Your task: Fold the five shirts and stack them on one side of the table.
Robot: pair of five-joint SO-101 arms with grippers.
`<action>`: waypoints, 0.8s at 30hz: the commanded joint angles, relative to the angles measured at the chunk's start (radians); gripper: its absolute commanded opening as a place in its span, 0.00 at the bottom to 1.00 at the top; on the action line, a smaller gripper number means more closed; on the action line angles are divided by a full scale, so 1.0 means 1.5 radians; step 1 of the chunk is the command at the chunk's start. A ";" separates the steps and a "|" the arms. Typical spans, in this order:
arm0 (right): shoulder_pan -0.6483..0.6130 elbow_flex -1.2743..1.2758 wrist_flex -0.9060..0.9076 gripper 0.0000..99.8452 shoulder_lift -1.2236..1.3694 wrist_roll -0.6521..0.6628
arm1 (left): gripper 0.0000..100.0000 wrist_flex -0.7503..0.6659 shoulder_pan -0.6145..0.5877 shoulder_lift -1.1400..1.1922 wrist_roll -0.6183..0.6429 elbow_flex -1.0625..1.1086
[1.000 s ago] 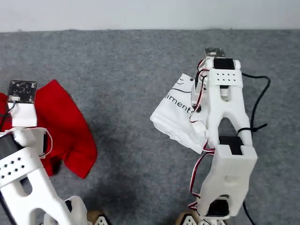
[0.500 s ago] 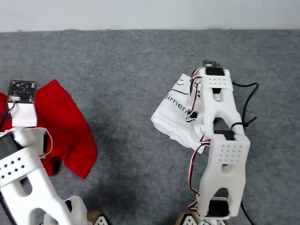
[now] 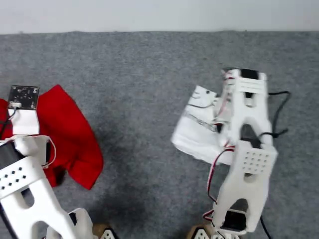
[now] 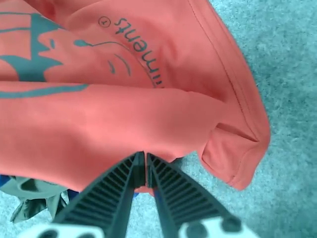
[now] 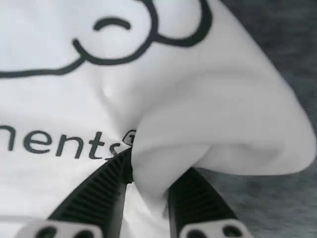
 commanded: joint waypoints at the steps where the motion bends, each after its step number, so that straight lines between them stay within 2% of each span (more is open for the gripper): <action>1: 0.102 -0.064 0.020 0.01 -0.061 0.184 | 0.02 -0.013 0.003 -0.015 -0.010 -0.004; 5: 0.199 -0.097 -0.009 0.01 -0.054 0.394 | 0.02 -0.012 0.004 -0.015 -0.010 -0.004; 10: 0.288 -0.129 -0.087 0.01 -0.019 0.518 | 0.02 -0.010 0.004 -0.015 -0.010 -0.004; 15: 0.323 -0.170 -0.108 0.02 0.011 0.527 | 0.02 -0.010 0.005 -0.015 -0.010 -0.004; 17: 0.324 -0.179 -0.096 0.08 0.010 0.526 | 0.02 -0.010 0.005 -0.015 -0.010 -0.004; 19: 0.323 -0.189 -0.066 0.18 0.006 0.524 | 0.02 -0.010 0.005 -0.015 -0.009 -0.004; 21: 0.321 -0.221 -0.022 0.26 -0.006 0.484 | 0.02 -0.009 0.005 -0.015 -0.009 -0.004; 24: 0.318 -0.281 0.032 0.30 -0.027 0.397 | 0.02 -0.009 0.005 -0.016 -0.008 -0.004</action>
